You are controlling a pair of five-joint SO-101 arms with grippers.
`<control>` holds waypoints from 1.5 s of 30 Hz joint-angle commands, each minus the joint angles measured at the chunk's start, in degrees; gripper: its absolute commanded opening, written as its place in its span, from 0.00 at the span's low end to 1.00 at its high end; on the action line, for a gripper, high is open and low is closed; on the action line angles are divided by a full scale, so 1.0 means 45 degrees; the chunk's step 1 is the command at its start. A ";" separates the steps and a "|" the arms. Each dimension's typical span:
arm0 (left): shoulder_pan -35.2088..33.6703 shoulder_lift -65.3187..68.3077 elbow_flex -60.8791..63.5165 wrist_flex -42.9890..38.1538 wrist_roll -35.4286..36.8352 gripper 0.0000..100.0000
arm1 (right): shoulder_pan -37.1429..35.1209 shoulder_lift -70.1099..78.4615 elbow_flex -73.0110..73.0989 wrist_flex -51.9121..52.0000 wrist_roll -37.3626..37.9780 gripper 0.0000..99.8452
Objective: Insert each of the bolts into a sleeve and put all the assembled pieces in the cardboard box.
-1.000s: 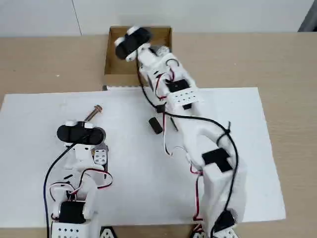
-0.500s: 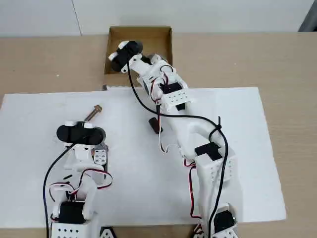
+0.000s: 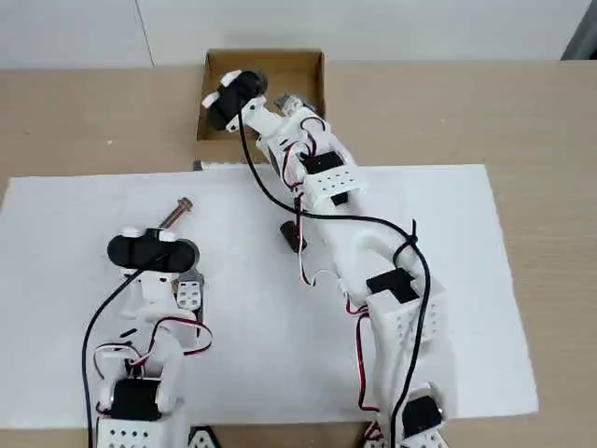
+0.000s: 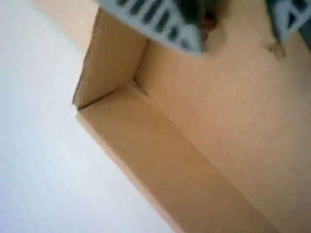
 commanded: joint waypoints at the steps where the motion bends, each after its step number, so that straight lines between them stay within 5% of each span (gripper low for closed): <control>1: -0.0039 -0.0117 -0.0088 0.0039 0.0020 0.01 | 0.0010 -0.1475 -0.0625 0.1162 -0.0039 0.01; 16: -0.0059 -0.0117 -0.0088 0.0039 0.0039 0.01 | 0.0166 -0.5187 -0.0625 0.7590 -0.3673 0.00; 29: -0.0059 -0.0117 -0.0088 0.0059 0.0039 0.01 | 0.0147 -0.7473 -0.0625 1.2493 -0.4005 0.01; 38: -0.0059 -0.0117 -0.0088 0.0059 0.0039 0.01 | 0.0186 -0.8703 -0.0625 1.6947 -0.5705 0.01; 45: -0.0059 -0.0117 -0.0088 0.0059 0.0039 0.01 | 0.0166 -0.8742 -0.0567 1.7475 -0.6115 0.01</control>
